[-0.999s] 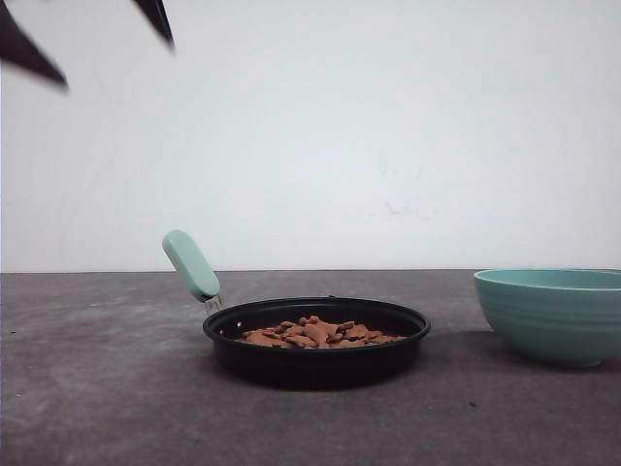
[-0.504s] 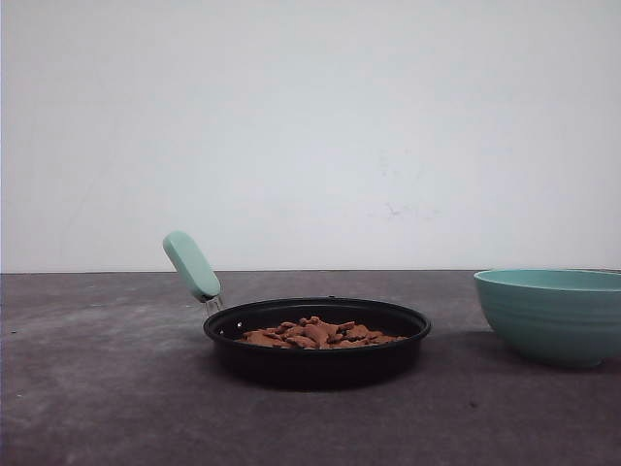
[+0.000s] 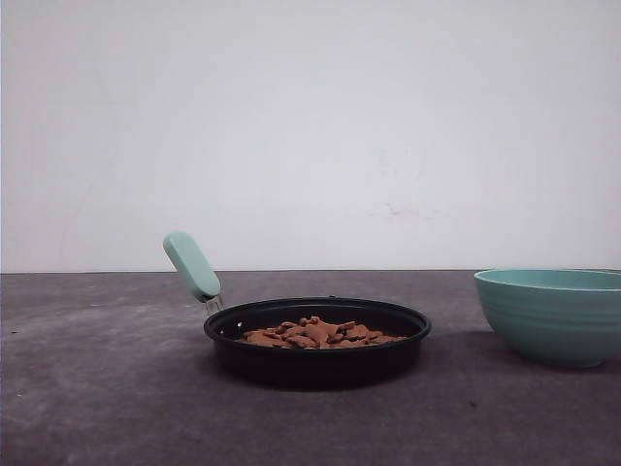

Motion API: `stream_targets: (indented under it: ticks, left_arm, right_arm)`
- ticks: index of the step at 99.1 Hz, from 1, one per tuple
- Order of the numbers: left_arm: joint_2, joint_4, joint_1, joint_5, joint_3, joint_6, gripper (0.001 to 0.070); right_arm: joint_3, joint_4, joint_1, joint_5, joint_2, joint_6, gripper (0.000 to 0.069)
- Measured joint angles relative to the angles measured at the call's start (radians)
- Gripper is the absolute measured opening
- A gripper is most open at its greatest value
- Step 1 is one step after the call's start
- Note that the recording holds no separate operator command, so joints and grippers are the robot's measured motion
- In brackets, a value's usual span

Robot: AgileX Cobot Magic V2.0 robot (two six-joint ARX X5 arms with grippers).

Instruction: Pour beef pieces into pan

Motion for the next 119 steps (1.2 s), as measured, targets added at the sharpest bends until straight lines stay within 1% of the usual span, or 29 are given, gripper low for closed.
stream_targets:
  ticks: [31, 43, 48, 53, 60, 69, 76, 86, 90, 97, 103, 111, 119]
  left_arm:
    - [0.000, 0.000, 0.000, 0.000, 0.000, 0.000, 0.0023]
    - [0.000, 0.000, 0.000, 0.000, 0.000, 0.000, 0.0023]
    - [0.000, 0.000, 0.000, 0.000, 0.000, 0.000, 0.0023]
    - [0.000, 0.001, 0.000, 0.000, 0.000, 0.000, 0.0023]
    - [0.000, 0.000, 0.000, 0.000, 0.000, 0.000, 0.0023]
    - [0.000, 0.000, 0.000, 0.000, 0.000, 0.000, 0.0023]
    - [0.000, 0.000, 0.000, 0.000, 0.000, 0.000, 0.0023]
    - [0.000, 0.000, 0.000, -0.001, 0.000, 0.000, 0.0023]
    - [0.000, 0.000, 0.000, 0.000, 0.000, 0.000, 0.0023]
    - [0.000, 0.000, 0.000, 0.000, 0.000, 0.000, 0.0023]
    - [0.000, 0.002, 0.000, -0.001, 0.000, 0.000, 0.0023]
    - [0.000, 0.000, 0.000, -0.001, 0.000, 0.000, 0.0023]
    - [0.000, 0.001, 0.000, -0.002, 0.000, 0.000, 0.0023]
  right_arm:
    - [0.000, -0.004, 0.000, 0.003, -0.011, 0.000, 0.0011]
    - [0.000, -0.087, -0.003, 0.099, -0.043, -0.002, 0.0011]
    - [-0.003, -0.123, -0.008, 0.111, -0.053, -0.002, 0.0011]
    - [-0.026, -0.111, -0.014, 0.111, -0.068, -0.001, 0.0011]
    - [-0.100, -0.050, -0.032, 0.108, -0.099, 0.006, 0.0011]
    - [-0.254, 0.079, -0.092, 0.106, -0.147, 0.035, 0.0011]
    - [-0.393, 0.156, -0.138, 0.058, -0.200, 0.070, 0.0011]
    - [-0.571, 0.142, -0.162, -0.035, -0.309, 0.119, 0.0011]
    - [-0.628, 0.125, -0.167, -0.053, -0.354, 0.130, 0.0011]
    - [-0.714, 0.119, -0.167, -0.055, -0.414, 0.140, 0.0011]
    - [-0.757, 0.119, -0.167, -0.063, -0.418, 0.142, 0.0011]
    - [-0.795, 0.117, -0.168, -0.103, -0.413, 0.142, 0.0011]
    - [-0.799, 0.134, -0.168, -0.127, -0.412, 0.137, 0.0011]
